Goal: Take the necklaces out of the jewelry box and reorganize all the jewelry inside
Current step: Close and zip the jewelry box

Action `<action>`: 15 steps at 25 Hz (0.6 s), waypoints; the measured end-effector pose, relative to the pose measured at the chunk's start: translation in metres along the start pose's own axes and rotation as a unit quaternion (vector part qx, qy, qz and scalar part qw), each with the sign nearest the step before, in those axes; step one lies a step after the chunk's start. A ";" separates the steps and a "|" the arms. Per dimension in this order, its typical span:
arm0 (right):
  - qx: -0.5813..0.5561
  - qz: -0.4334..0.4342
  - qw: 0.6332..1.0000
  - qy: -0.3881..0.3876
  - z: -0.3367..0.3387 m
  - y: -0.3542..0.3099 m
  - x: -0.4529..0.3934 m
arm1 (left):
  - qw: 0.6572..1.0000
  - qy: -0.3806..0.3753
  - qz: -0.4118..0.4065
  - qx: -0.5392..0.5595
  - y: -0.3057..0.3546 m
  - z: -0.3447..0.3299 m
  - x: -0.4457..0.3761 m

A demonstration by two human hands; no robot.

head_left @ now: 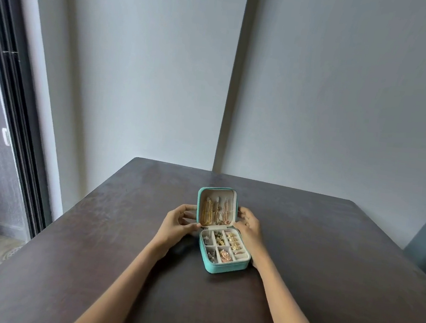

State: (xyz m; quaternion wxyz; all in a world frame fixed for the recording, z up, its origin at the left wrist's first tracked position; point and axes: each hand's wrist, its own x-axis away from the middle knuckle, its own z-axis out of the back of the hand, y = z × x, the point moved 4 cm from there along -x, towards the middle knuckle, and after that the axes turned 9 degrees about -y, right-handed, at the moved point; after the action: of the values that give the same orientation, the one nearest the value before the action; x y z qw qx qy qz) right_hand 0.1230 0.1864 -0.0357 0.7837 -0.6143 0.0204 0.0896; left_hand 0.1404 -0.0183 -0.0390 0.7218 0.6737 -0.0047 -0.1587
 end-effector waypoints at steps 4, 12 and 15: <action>-0.050 0.001 0.999 0.000 0.001 -0.009 0.014 | 1.000 -0.006 -0.015 -0.015 0.003 -0.002 0.004; -0.116 0.009 0.992 0.051 0.006 -0.011 0.035 | 0.999 0.018 -0.033 -0.010 0.009 -0.008 0.022; -0.132 0.005 0.990 0.050 0.007 -0.011 0.044 | 0.999 0.014 -0.039 -0.003 0.013 -0.014 0.031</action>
State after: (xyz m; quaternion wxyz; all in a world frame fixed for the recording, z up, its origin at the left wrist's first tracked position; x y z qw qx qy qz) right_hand 0.1681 0.1953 -0.0294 0.6935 -0.7157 0.0511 0.0648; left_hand 0.1760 -0.0112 -0.0338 0.7170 0.6735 0.0319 -0.1771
